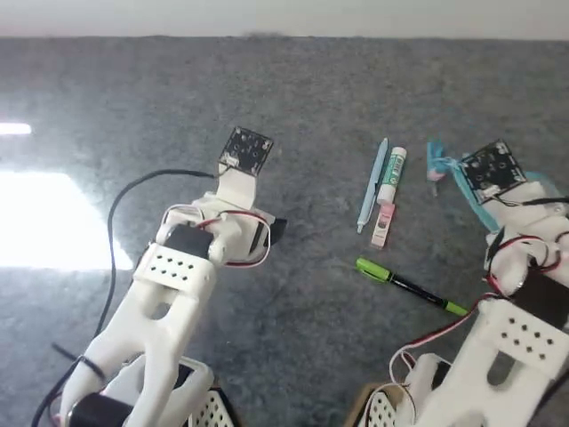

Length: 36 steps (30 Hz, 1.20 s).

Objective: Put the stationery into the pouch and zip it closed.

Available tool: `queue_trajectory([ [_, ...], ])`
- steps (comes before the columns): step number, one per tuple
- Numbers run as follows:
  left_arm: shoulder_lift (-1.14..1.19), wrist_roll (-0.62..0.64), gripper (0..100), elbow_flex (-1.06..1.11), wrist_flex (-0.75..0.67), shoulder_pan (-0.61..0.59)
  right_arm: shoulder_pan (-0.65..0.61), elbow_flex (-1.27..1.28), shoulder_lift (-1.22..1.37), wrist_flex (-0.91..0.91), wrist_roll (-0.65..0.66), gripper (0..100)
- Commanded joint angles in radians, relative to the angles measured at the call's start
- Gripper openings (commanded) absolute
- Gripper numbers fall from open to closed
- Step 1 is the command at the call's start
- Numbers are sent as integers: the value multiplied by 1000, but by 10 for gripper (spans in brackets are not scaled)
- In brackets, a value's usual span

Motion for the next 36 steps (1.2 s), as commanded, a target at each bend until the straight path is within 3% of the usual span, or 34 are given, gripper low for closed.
queue_trajectory([
  [1, -23, -9, 246, -107, 66, 0, -74, -129, -42, 88, -15, 9],
  [4, -21, -9, 246, -150, 106, 35, -96, -195, -45, 153, -15, 9],
  [9, -15, -8, 246, -280, 213, 186, -8, -235, -41, 166, -2, 9],
  [15, 38, 115, 249, -323, 124, 235, -2, -130, -35, 171, -23, 9],
  [19, 236, 149, 250, -374, 48, 284, -22, -158, -31, 202, -173, 9],
  [26, 721, 338, 250, -684, 9, 310, -249, -242, -12, 394, -393, 9],
  [31, 939, 351, 279, -912, 95, 322, -255, -270, -1, 406, -396, 9],
  [36, 1077, 353, 280, -1124, 183, 325, -168, -269, -1, 397, -334, 9],
])
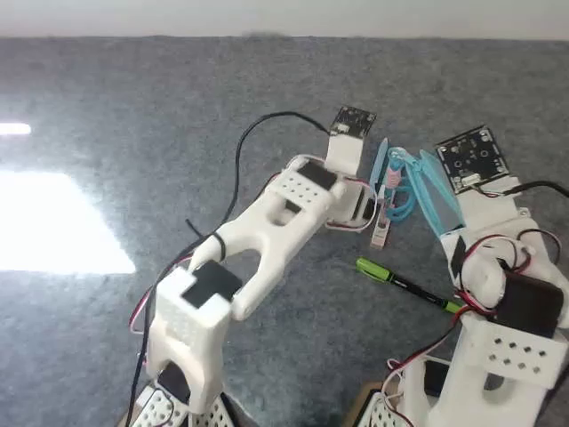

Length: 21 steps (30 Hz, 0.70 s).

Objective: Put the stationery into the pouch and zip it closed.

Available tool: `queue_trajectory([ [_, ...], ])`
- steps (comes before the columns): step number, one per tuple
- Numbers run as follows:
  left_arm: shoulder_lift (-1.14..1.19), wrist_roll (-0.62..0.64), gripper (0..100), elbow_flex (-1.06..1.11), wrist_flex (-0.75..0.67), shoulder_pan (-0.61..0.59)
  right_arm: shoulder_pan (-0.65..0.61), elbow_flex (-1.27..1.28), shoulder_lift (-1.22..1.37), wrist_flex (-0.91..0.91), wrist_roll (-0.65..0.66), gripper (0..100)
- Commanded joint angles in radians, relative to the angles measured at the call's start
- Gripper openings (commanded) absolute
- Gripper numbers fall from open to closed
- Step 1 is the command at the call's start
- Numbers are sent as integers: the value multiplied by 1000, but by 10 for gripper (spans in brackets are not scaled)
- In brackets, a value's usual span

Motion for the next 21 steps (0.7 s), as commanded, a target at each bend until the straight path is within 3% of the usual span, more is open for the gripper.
queue_trajectory([
  [1, 60, 17, 280, -180, 52, 9, 47, -54, 10, 2, 46, 9],
  [6, 239, 12, 260, -366, 109, 5, 47, -55, 10, 7, 57, 9],
  [21, 770, -54, 111, -1307, 723, 11, -13, -61, 7, 51, 55, 9],
])
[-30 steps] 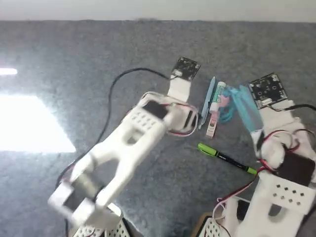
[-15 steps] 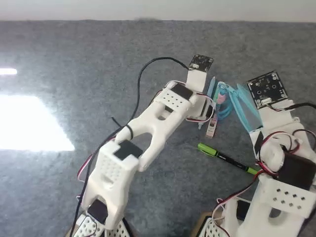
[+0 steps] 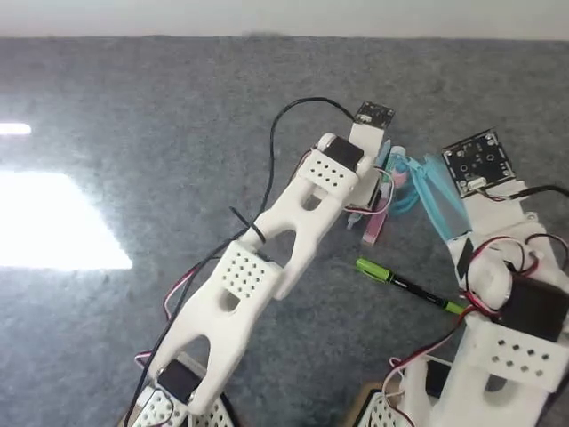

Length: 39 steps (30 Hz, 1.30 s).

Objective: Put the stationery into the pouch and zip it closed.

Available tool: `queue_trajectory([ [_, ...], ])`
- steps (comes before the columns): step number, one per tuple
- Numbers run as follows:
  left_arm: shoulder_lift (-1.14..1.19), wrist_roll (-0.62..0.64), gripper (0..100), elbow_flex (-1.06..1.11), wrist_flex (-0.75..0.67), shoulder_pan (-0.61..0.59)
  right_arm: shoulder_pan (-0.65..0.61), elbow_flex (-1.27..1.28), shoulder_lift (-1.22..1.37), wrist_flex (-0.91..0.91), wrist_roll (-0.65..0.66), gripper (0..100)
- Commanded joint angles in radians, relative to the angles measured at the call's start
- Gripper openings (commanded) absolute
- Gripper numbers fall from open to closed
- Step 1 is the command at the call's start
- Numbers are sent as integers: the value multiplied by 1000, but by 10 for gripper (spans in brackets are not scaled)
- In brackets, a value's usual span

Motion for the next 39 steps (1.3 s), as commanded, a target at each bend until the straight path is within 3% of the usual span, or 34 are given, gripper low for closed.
queue_trajectory([
  [1, 86, -46, 95, -226, 133, -3, -21, -51, 8, 13, 9, 9],
  [5, 123, -60, 13, -303, 147, -32, -24, -49, 10, 16, 3, 9],
  [9, 64, -64, 10, -300, 147, -72, -21, -49, 10, 19, 2, 9],
  [20, -367, -107, 10, -133, 149, -232, -24, -44, 10, 7, 2, 9],
  [24, -644, -209, 10, 88, 149, -252, -25, -43, 10, -7, -11, 9],
  [28, -1007, -338, 10, 446, 147, -216, -28, -43, 10, -7, -28, 9],
  [34, -1527, -706, 10, 1032, 147, -68, -125, -43, 7, -5, -28, 9],
  [39, -1838, -890, 10, 1346, 147, -57, -206, -43, 8, 2, -28, 9],
])
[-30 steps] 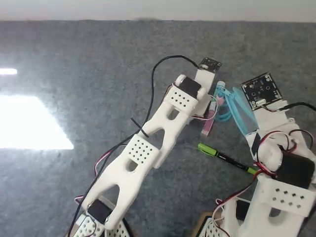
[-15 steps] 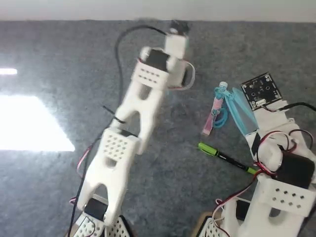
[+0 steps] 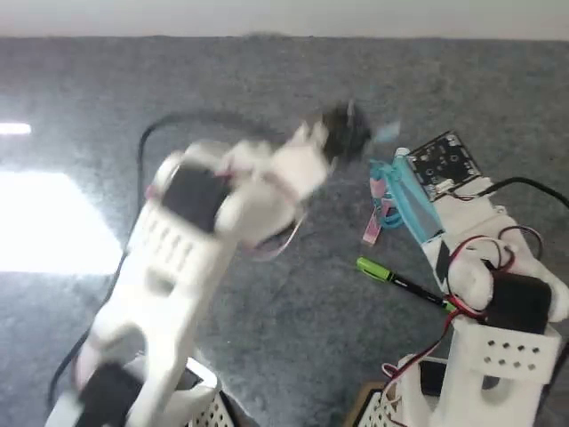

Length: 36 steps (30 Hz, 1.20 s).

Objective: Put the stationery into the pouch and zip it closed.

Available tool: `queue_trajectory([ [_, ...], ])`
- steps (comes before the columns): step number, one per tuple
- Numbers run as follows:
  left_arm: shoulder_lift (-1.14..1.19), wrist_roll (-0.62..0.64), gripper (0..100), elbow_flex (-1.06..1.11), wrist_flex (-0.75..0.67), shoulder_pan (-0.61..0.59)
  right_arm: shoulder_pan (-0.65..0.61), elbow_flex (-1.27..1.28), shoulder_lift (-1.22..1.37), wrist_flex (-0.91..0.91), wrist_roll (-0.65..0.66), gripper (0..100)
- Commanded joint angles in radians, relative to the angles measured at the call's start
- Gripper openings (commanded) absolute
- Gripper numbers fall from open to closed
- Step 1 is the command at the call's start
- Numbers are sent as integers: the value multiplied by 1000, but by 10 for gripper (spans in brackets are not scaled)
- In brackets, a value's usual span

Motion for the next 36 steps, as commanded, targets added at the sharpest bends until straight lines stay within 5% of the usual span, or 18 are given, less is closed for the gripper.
queue_trajectory([
  [1, -256, -132, 10, 200, 35, -5, -53, -44, 8, -8, -14, 9],
  [11, -348, -255, 10, 495, 34, -51, -188, 17, -1, 16, -44, 9],
  [28, -190, -235, 10, 489, 29, 26, -255, 123, -2, -33, -98, 9],
  [36, -9, -138, 11, 263, 21, 127, -255, 123, -2, -35, -101, 9],
])
